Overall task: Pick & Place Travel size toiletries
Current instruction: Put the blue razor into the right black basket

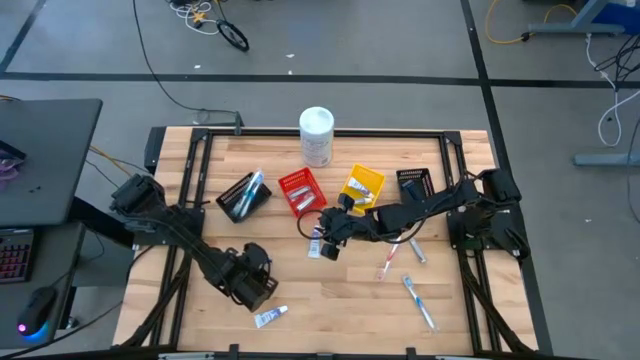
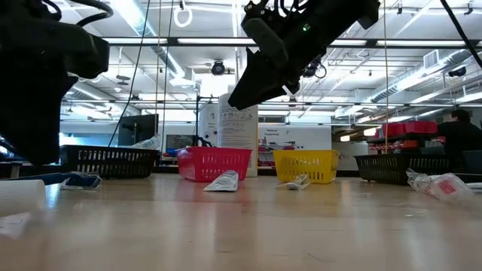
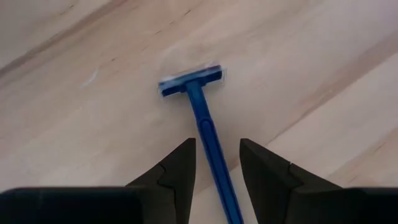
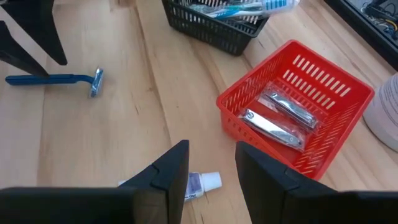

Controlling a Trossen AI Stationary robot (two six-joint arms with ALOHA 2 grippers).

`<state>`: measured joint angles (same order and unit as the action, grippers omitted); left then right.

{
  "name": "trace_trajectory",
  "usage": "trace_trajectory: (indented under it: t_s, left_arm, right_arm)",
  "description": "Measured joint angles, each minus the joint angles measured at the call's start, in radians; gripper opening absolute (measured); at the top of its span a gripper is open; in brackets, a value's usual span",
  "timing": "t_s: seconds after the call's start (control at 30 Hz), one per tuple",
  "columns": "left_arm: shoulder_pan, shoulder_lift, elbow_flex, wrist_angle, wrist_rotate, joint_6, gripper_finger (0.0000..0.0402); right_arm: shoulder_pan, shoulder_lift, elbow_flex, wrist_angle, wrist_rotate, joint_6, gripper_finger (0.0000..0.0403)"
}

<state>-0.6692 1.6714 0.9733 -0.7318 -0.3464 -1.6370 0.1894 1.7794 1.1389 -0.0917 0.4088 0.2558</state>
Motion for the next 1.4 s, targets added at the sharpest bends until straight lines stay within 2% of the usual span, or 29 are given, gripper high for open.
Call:
trace_trajectory:
  t_s: [0.3, 0.47, 0.67, 0.93, 1.07, 1.27, 1.4]
  left_arm:
    - [0.003, 0.0, -0.002, 0.024, 0.008, 0.071, 0.0131]
    - [0.004, 0.0, -0.055, 0.06, 0.051, 0.043, 0.0132]
    - [0.004, -0.004, -0.121, 0.111, 0.046, 0.001, 0.013]
    - [0.005, -0.004, -0.129, 0.1, 0.027, 0.029, 0.0075]
    - [0.008, -0.002, -0.122, 0.101, -0.003, 0.054, 0.0052]
    - [0.038, 0.002, -0.068, 0.121, -0.202, 0.197, 0.0058]
    - [0.079, 0.002, -0.01, 0.123, -0.268, 0.358, 0.0061]
  right_arm:
    - [0.0, 0.0, 0.0, 0.0, -0.001, 0.001, 0.0142]
    - [0.001, 0.0, 0.0, -0.001, -0.014, 0.048, 0.0142]
    - [0.002, 0.0, 0.0, -0.001, -0.072, 0.051, 0.0142]
    - [0.002, 0.0, 0.0, 0.0, -0.072, 0.07, 0.0142]
    - [0.002, 0.0, 0.0, -0.002, -0.106, 0.103, 0.0142]
    - [0.004, 0.0, 0.0, -0.002, -0.22, 0.108, 0.0142]
    - [0.014, 0.0, 0.0, -0.036, -0.314, 0.154, 0.0142]
